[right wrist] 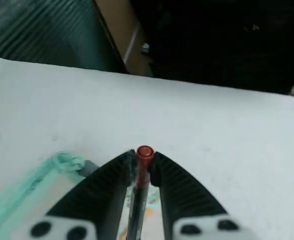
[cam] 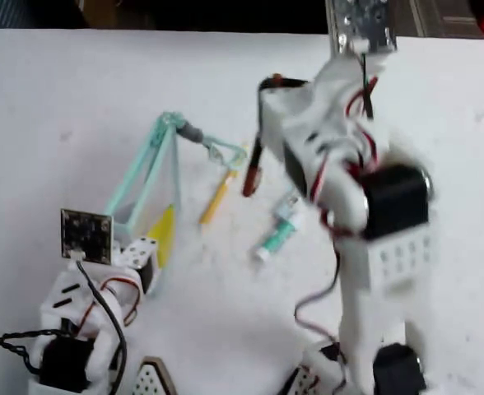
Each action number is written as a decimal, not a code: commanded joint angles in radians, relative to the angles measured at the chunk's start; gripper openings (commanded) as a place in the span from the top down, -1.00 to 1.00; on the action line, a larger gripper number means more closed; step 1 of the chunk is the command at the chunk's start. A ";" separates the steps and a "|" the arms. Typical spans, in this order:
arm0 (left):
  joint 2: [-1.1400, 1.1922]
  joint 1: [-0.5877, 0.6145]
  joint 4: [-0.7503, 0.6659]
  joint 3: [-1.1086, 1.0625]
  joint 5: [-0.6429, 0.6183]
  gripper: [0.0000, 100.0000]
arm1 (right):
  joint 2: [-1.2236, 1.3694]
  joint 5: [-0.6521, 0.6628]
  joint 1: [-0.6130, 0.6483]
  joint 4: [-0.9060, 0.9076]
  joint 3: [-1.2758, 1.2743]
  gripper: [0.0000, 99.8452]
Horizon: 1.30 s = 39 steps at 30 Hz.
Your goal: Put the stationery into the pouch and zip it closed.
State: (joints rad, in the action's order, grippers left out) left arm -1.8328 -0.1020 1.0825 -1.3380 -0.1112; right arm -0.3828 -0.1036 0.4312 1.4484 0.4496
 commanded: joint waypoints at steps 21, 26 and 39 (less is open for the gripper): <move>0.005 -0.001 -0.014 -0.011 -0.015 0.57 | -0.173 0.018 0.318 -0.406 0.040 0.97; 0.005 -0.001 -0.015 -0.011 -0.015 0.57 | -0.143 0.018 0.384 -0.381 0.034 0.97; 0.005 -0.001 -0.017 -0.011 -0.015 0.57 | -0.059 0.018 0.387 -0.263 -0.068 0.96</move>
State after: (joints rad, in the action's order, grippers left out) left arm -1.8328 -0.1020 1.0825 -1.3380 -0.1112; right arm -0.4442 -0.1005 0.8071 1.1815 0.3959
